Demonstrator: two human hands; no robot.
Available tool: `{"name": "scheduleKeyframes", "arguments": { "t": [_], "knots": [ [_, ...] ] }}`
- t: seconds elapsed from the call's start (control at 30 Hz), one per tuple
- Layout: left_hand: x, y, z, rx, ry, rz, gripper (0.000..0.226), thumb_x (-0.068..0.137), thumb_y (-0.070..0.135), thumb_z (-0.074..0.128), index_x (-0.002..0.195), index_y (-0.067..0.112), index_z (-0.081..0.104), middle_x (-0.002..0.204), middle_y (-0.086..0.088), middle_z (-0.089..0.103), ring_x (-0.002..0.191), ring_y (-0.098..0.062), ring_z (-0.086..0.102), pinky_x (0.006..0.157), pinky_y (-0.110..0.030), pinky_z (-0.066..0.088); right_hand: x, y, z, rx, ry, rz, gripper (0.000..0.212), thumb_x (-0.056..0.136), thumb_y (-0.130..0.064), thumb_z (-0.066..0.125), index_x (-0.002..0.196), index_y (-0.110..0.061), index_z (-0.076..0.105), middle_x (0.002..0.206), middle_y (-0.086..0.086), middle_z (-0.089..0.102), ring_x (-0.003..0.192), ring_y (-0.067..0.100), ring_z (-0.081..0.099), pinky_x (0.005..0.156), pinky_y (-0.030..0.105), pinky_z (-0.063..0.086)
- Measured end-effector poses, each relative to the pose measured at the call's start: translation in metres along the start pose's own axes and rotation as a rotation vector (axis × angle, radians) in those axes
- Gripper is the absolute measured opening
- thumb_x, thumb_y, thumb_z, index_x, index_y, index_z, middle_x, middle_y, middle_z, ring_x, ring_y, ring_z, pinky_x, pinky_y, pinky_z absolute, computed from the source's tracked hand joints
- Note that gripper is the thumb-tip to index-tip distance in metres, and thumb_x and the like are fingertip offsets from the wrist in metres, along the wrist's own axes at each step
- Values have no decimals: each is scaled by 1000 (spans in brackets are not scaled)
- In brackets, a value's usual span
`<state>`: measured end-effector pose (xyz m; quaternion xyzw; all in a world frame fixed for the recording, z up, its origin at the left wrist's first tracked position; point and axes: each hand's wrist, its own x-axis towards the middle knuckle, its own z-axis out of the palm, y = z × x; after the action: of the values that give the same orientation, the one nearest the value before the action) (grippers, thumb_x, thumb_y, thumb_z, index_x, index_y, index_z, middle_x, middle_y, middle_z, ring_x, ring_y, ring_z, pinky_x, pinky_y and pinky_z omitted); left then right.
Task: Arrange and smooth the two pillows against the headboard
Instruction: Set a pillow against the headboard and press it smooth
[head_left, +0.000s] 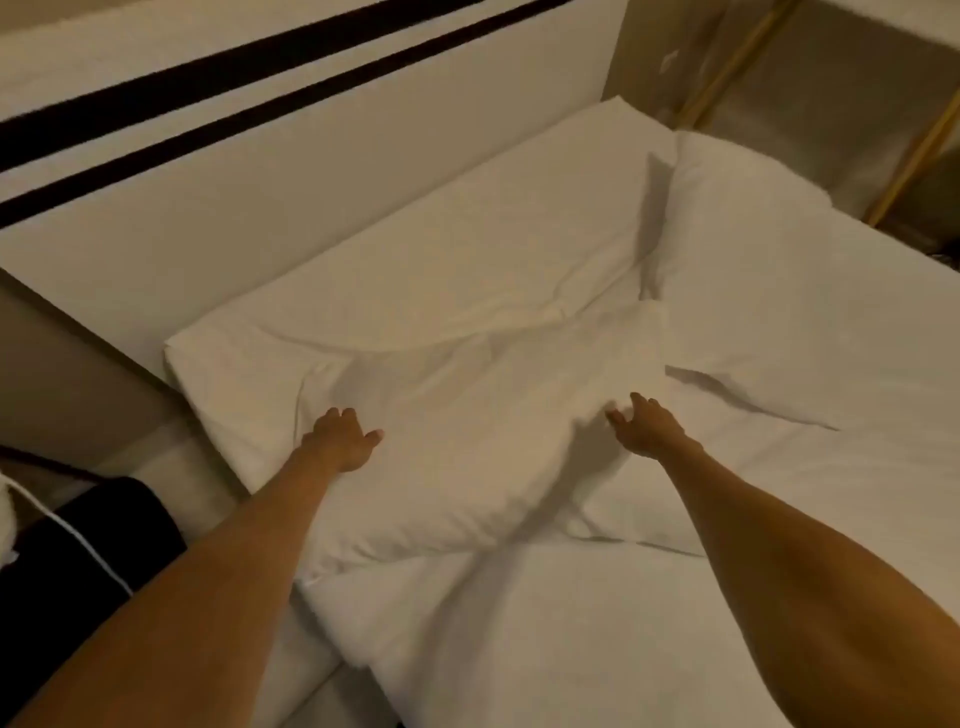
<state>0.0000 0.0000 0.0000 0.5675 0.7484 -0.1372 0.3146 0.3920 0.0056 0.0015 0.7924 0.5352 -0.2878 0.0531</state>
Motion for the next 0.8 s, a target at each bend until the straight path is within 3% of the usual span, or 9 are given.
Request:
{"name": "scheduleKeyframes", "arguments": {
  "t": [0.2, 0.37, 0.5, 0.57, 0.67, 0.8],
  "knots": [
    [44, -2, 48, -182, 10, -118, 80, 96, 56, 37, 152, 3, 18, 156, -20, 23, 142, -37, 30, 116, -46, 29, 60, 21, 29, 145, 81, 136, 62, 92, -50, 46, 136, -8, 35, 133, 26, 44, 125, 44, 45, 102, 52, 40],
    [78, -14, 64, -470, 57, -199, 90, 92, 62, 38, 156, 8, 4, 160, -20, 18, 145, -37, 26, 119, -45, 24, 99, 32, 46, 244, 113, 254, 78, 91, -54, 44, 149, -13, 15, 144, 30, 37, 131, 48, 40, 107, 54, 34],
    [91, -26, 76, -702, 11, -256, 110, 79, 72, 53, 156, 11, 3, 160, -14, 22, 144, -33, 30, 118, -44, 26, 112, 39, 56, 316, 68, 288, 95, 90, -51, 54, 152, -2, 1, 151, 29, 30, 138, 46, 33, 113, 48, 29],
    [94, -31, 82, -764, 33, -266, 118, 70, 74, 62, 154, 7, 13, 155, -15, 32, 139, -34, 38, 115, -45, 32, 115, 42, 55, 341, 80, 318, 103, 84, -55, 61, 150, 4, 8, 149, 27, 34, 136, 44, 36, 110, 47, 34],
    [93, -37, 78, -820, 34, -310, 135, 47, 83, 69, 148, 2, 31, 145, -16, 47, 128, -35, 50, 109, -44, 42, 112, 44, 42, 415, 52, 362, 102, 73, -57, 73, 141, 7, 32, 142, 23, 45, 129, 41, 46, 104, 46, 42],
    [90, -35, 62, -964, -45, -321, 122, 54, 68, 79, 147, 2, 35, 145, -16, 48, 126, -33, 53, 107, -42, 43, 106, 46, 26, 552, 22, 371, 101, 66, -49, 82, 139, 5, 39, 141, 19, 47, 127, 39, 48, 105, 48, 43]
  ]
}}
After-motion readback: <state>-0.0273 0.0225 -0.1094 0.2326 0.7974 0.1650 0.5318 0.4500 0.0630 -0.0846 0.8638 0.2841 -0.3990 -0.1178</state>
